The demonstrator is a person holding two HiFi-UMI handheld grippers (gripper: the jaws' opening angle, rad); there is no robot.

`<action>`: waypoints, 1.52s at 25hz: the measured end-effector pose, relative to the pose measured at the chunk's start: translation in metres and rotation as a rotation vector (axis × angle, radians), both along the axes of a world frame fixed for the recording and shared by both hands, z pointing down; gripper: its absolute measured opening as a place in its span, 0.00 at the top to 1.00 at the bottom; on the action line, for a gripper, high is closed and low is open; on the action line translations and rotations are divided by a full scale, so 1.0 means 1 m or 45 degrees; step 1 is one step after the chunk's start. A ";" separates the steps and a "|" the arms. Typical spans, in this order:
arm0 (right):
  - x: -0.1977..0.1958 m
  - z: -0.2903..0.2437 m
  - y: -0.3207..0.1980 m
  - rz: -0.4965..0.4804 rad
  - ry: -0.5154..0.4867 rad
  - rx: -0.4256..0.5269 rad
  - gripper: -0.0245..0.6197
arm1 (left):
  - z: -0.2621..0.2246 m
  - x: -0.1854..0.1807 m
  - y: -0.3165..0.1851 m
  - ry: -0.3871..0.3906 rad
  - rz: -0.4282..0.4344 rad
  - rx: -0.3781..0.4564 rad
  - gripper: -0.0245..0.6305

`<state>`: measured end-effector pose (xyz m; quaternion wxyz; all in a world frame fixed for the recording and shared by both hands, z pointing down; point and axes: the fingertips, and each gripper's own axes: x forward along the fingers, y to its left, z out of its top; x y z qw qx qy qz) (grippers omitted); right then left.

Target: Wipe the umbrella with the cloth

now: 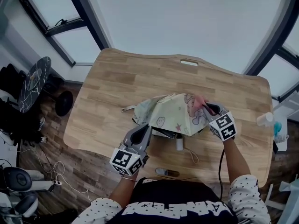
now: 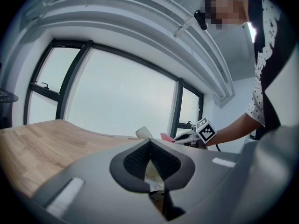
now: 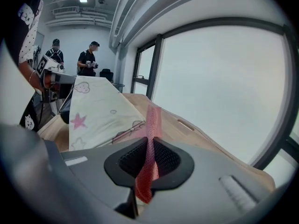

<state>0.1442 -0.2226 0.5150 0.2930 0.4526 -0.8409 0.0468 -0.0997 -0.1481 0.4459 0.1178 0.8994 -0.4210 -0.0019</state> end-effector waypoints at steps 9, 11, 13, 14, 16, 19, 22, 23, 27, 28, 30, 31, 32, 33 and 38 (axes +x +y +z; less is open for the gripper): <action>-0.010 0.036 0.032 -0.074 0.025 -0.113 0.89 | 0.003 -0.001 -0.001 0.008 -0.019 -0.011 0.96; -0.014 0.040 0.040 -0.087 0.020 -0.129 0.89 | 0.002 -0.001 -0.001 0.010 -0.019 -0.009 0.96; -0.017 0.042 0.048 -0.095 0.005 -0.140 0.89 | 0.001 0.000 -0.001 0.011 -0.019 -0.007 0.96; -0.018 0.044 0.052 -0.096 -0.003 -0.145 0.89 | 0.001 0.000 0.000 0.011 -0.019 -0.006 0.96; -0.022 0.046 0.060 -0.097 -0.015 -0.156 0.89 | 0.001 0.000 0.001 0.013 -0.018 -0.005 0.96; -0.029 0.053 0.073 -0.114 -0.020 -0.182 0.89 | 0.001 0.000 0.002 0.013 -0.017 -0.003 0.96; -0.037 0.062 0.088 -0.137 -0.012 -0.213 0.89 | 0.001 0.001 0.004 0.016 -0.018 -0.003 0.96; -0.039 0.063 0.092 -0.144 -0.008 -0.222 0.89 | 0.001 0.001 0.004 0.018 -0.017 -0.002 0.96; -0.042 0.063 0.098 -0.144 -0.017 -0.224 0.89 | -0.002 0.005 0.004 0.028 -0.010 0.009 0.96; -0.042 0.058 0.098 -0.136 -0.036 -0.197 0.89 | -0.002 0.005 0.005 0.031 -0.009 0.010 0.96; -0.042 0.041 0.098 -0.120 -0.080 -0.118 0.89 | -0.003 0.007 0.007 0.037 -0.004 0.012 0.96; -0.041 0.031 0.098 -0.113 -0.098 -0.081 0.89 | -0.004 0.009 0.007 0.039 0.003 0.015 0.96; -0.039 0.021 0.098 -0.105 -0.113 -0.049 0.89 | -0.005 0.012 0.007 0.041 0.012 0.020 0.96; -0.037 0.011 0.099 -0.095 -0.128 -0.023 0.89 | -0.006 0.016 0.007 0.043 0.026 0.026 0.96; -0.027 -0.029 0.108 -0.014 -0.221 0.069 0.89 | -0.014 0.049 0.008 0.073 0.124 0.052 0.96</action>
